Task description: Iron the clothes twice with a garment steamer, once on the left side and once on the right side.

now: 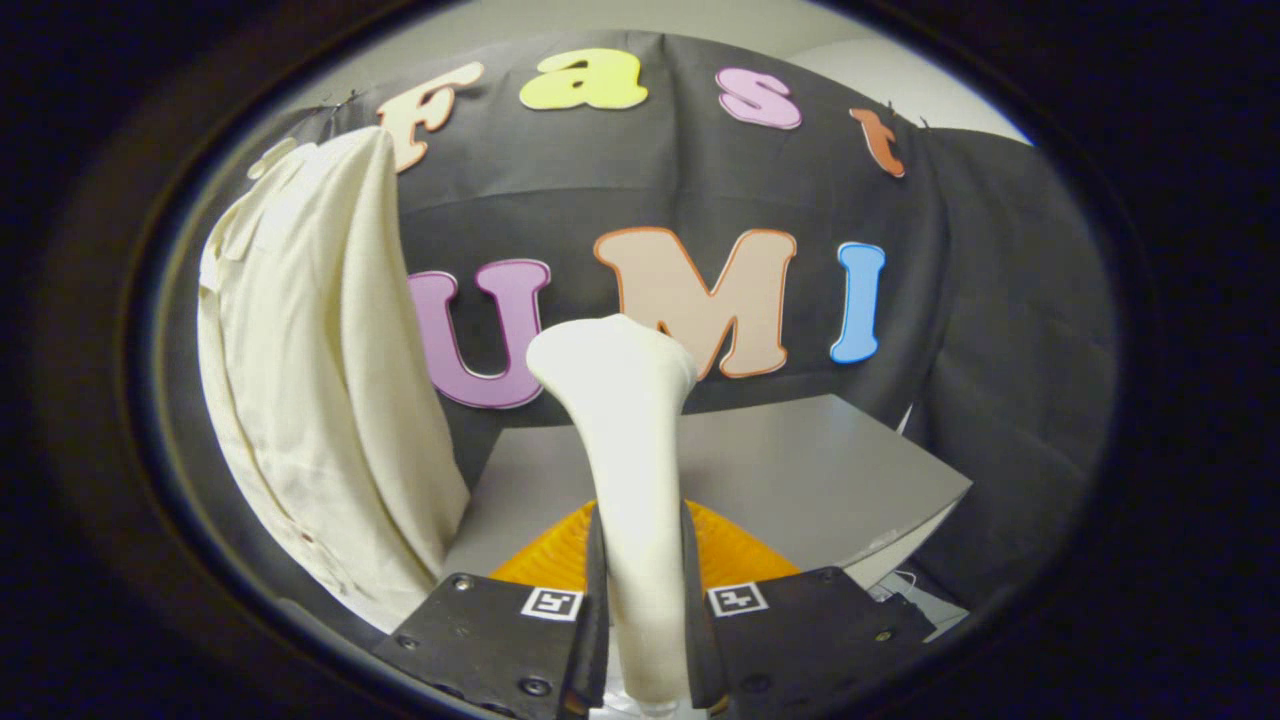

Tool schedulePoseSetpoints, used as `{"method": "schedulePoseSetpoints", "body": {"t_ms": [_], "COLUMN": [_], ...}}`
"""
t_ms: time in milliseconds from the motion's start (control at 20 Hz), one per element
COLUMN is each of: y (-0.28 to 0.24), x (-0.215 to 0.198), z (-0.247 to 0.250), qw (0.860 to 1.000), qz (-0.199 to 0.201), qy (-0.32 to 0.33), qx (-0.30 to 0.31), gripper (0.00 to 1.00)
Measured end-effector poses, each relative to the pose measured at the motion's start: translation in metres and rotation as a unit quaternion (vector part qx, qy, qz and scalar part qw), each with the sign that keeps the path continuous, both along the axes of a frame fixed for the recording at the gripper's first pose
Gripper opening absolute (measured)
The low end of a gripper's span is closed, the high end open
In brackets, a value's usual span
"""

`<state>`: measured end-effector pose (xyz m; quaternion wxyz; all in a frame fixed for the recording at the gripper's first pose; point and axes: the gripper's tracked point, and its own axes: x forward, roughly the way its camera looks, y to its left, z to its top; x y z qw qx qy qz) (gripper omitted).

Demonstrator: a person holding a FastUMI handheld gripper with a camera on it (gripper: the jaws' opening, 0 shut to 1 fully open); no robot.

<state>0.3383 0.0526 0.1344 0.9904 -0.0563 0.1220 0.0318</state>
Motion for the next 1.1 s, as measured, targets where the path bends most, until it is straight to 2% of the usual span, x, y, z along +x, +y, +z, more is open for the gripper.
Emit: {"method": "schedulePoseSetpoints", "body": {"t_ms": [400,550,700,900,1100], "y": [0.057,0.092,0.141,0.200,0.256], "x": [-0.121,-0.170,-0.217,-0.243,-0.231], "z": [0.072,0.090,0.094,0.088,0.062], "qw": [0.997,0.994,0.991,0.987,0.987], "qz": [0.006,0.021,0.051,0.082,0.111], "qy": [-0.076,-0.105,-0.120,-0.132,-0.114], "qx": [0.000,0.000,0.014,0.036,0.034], "gripper": [0.29,0.29,0.29,0.29,0.29]}}
